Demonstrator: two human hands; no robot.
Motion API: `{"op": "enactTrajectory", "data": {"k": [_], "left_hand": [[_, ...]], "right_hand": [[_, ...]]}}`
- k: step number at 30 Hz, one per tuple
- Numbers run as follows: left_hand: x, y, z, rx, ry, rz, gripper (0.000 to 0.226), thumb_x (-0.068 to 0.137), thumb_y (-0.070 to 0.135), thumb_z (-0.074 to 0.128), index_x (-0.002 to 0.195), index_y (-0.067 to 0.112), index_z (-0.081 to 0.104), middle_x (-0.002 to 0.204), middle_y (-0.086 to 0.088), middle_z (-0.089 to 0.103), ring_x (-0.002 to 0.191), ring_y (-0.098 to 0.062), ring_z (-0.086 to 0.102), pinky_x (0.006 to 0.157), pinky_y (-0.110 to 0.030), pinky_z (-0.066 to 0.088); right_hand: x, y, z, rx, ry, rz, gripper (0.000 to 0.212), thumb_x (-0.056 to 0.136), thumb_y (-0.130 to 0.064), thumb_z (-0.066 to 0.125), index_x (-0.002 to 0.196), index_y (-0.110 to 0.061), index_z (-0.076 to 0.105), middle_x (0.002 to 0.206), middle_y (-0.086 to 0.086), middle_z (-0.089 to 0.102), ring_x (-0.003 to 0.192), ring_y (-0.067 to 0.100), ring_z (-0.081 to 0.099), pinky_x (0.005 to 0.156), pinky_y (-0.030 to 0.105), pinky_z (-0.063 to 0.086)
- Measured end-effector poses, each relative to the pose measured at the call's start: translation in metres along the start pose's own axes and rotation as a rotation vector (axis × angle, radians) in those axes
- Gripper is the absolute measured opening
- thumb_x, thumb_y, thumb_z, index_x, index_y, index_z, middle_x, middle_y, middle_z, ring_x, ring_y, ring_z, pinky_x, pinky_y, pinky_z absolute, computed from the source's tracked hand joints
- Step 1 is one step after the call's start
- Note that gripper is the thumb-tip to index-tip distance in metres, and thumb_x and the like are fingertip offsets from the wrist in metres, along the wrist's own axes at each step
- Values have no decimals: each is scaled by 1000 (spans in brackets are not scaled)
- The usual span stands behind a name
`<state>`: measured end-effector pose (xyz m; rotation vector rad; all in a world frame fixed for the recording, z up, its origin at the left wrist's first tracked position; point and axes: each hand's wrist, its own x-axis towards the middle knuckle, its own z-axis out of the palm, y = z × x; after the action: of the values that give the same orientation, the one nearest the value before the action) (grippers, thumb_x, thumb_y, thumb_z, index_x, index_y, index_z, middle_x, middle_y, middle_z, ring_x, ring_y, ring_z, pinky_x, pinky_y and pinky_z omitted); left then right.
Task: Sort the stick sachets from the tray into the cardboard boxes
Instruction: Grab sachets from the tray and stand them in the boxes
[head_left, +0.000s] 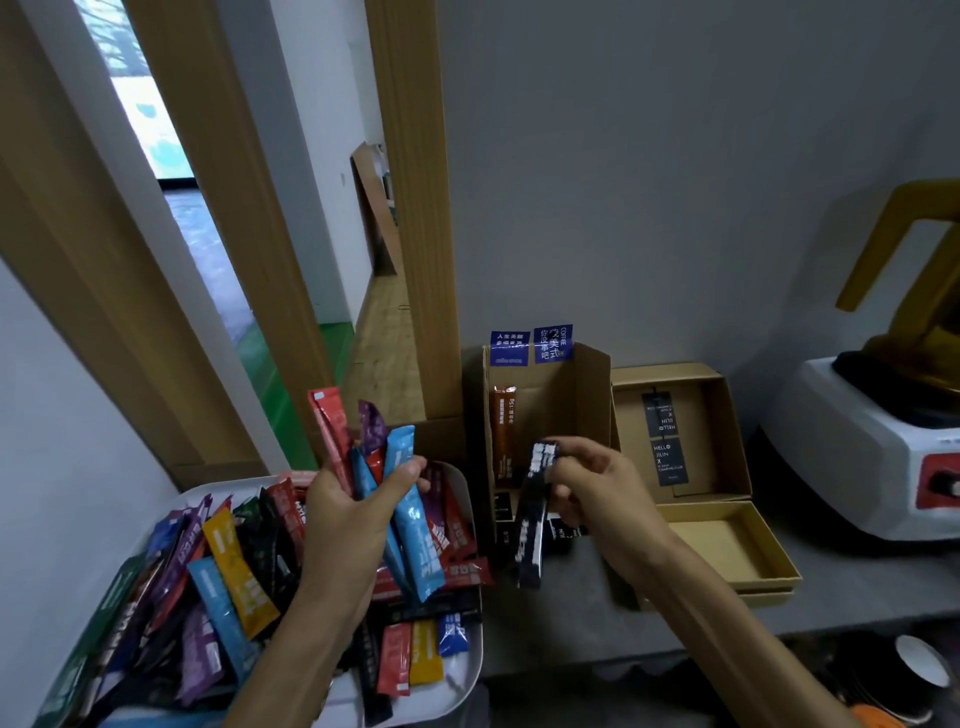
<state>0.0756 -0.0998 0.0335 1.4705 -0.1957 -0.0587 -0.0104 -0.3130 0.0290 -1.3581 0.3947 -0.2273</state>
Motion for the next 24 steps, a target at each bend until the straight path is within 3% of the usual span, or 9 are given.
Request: {"op": "enactTrajectory", "data": {"k": [4,6,9,12,15,17,22,24], "left_hand": [[7,-4,-2,-13,3,-22,13,84,15,75,96,16,71,85,-11,75,82,-27,74,81,-49,58],[8,-10,-3,-3,14,-16,14,84,14,75,97,15,70,86,-10,75,83,-28,74,81,-48,58],[1,-22,-6,13,63,-15,19,84,14,76,101,13,69,89,-8,76,85,-26,74,81,-46,58],[-5,-37,-14,63,127,0,18,84,15,78,98,18,67,88,-1,74,82,-16,73,81,-43,57],[-5,-45,-20,131,161,34,37,76,30,83,104,13,67,97,-8,74,89,-23,73,88,-52,57],[-10,-51,-24,140,151,40,38,78,30,82,108,12,67,98,-9,74,92,-25,73,89,-55,56],[-33,-60,-37,98,230,68,38,79,27,82,111,15,67,103,-8,74,96,-28,72,89,-55,56],[-37,-60,-40,67,243,35,42,77,30,83,113,15,67,106,-8,74,98,-30,72,89,-56,56]], "right_hand": [[24,17,5,-62,101,-42,13,96,-10,57,91,-12,68,81,3,61,65,12,56,56,22,45],[25,30,8,-248,299,-164,12,96,-14,59,102,-20,67,93,-4,66,83,11,65,71,25,55],[-18,75,11,-523,495,-278,25,96,-21,58,117,-34,56,111,-15,59,100,2,61,84,27,56],[-62,130,14,-974,353,-348,31,93,-40,55,124,-35,53,121,-10,54,109,7,53,90,32,52],[-63,162,18,-1342,105,-499,51,82,-43,63,131,-32,54,129,-2,58,111,21,57,82,39,50],[-57,168,22,-1364,81,-565,63,73,-35,72,133,-31,54,127,0,58,106,22,56,75,39,49],[-66,176,36,-1371,185,-580,49,84,-32,44,131,-25,58,114,1,64,99,22,52,76,37,40],[-64,177,37,-1300,180,-577,44,87,-26,46,127,-22,62,112,1,64,97,23,54,75,36,36]]}}
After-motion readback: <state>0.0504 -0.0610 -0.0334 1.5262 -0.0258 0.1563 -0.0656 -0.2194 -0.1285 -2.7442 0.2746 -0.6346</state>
